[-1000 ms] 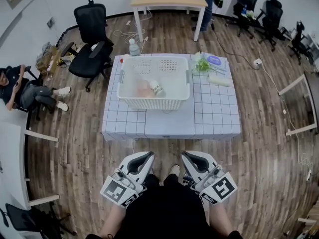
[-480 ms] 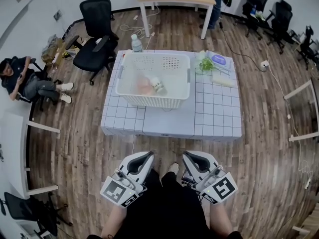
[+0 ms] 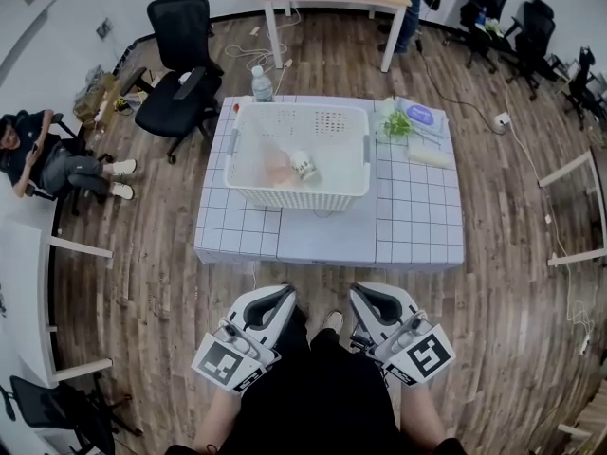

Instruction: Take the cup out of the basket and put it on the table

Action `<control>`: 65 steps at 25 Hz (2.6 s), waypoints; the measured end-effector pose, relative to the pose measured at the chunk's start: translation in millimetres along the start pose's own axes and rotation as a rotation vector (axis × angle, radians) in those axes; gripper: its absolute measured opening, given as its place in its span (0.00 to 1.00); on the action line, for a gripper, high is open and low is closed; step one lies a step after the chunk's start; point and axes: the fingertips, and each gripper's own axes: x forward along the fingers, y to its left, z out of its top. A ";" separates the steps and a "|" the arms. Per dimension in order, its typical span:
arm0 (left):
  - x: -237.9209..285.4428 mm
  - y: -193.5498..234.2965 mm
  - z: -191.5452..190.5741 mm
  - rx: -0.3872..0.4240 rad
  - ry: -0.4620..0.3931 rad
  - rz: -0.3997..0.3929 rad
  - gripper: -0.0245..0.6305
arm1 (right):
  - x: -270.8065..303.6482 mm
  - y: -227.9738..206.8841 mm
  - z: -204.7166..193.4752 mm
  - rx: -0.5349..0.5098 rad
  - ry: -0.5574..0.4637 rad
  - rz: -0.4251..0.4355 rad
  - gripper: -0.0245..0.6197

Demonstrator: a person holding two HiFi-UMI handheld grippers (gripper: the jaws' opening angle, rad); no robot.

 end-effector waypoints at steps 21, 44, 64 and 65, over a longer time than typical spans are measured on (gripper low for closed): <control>10.4 91.4 24.0 0.041 0.017 -0.143 0.05 | 104.9 -6.1 23.1 -0.045 0.018 -0.091 0.08; 32.7 122.0 32.6 0.027 0.019 -0.140 0.05 | 142.1 -34.1 27.6 -0.065 0.034 -0.084 0.08; 90.6 94.5 29.6 -0.007 0.011 -0.025 0.05 | 121.3 -75.9 19.4 -0.035 0.054 0.056 0.08; 91.0 95.9 29.6 -0.007 0.014 -0.027 0.05 | 123.1 -76.7 19.3 -0.036 0.057 0.054 0.08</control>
